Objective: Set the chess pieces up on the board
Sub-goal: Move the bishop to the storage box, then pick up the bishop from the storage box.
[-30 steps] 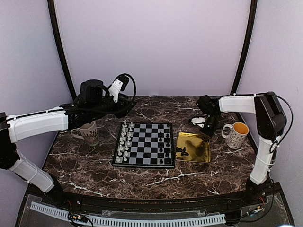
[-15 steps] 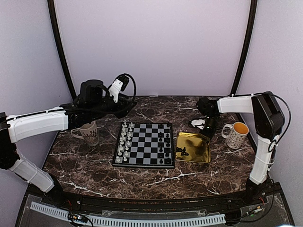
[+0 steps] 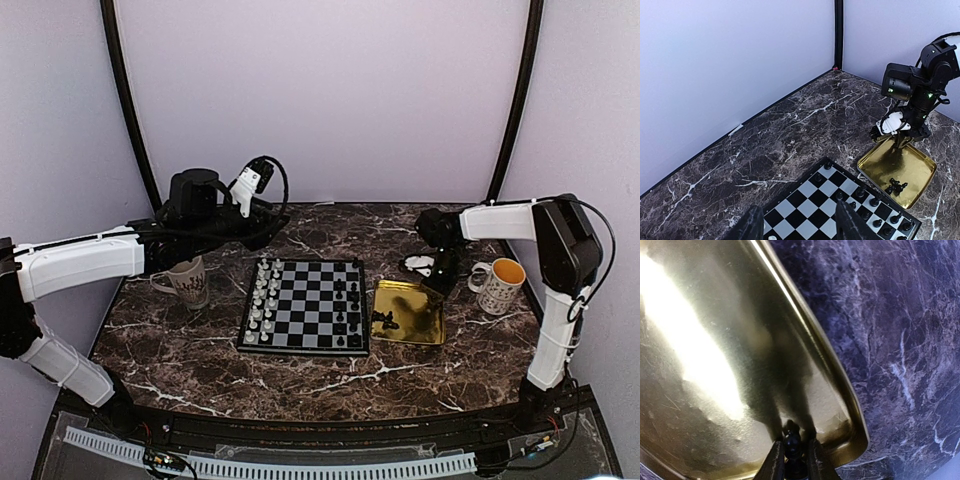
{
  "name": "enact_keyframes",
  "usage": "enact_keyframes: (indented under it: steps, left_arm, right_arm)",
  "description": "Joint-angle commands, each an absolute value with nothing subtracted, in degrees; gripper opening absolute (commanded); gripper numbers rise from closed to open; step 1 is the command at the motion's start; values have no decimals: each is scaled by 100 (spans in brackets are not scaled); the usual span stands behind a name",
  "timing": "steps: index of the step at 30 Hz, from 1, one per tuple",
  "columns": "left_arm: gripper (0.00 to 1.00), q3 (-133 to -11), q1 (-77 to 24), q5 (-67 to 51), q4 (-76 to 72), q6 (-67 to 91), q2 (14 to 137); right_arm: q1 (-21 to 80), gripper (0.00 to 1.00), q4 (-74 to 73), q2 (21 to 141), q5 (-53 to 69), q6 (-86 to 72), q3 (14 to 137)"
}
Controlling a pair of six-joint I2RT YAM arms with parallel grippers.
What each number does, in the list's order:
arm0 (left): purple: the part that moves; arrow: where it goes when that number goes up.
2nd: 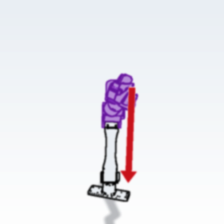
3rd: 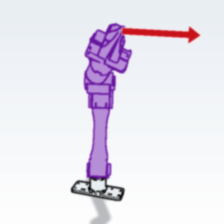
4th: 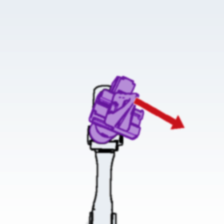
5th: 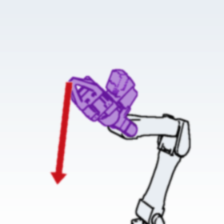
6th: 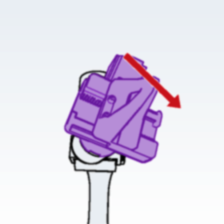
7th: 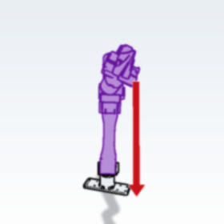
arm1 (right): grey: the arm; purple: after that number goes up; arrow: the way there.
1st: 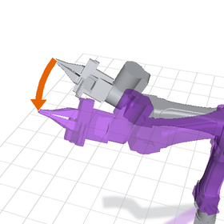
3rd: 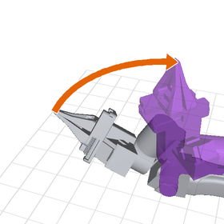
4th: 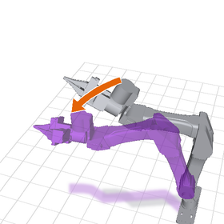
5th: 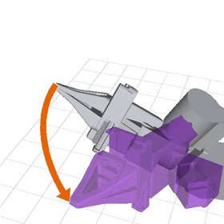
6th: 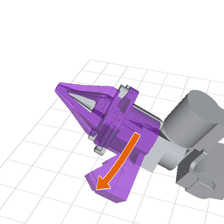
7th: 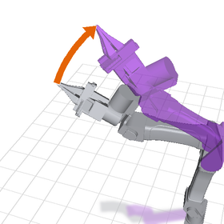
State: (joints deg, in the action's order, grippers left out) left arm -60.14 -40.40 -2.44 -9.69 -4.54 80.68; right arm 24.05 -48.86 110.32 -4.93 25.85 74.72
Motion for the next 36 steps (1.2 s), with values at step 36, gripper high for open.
enact_keyframes:
  steps: [36]
  left_arm:
    - [51, -6047, -4069, -354, -916, -510, 8077]
  right_arm:
    - [2969, 19, -4948, 10617, 54, 2272, 7119]
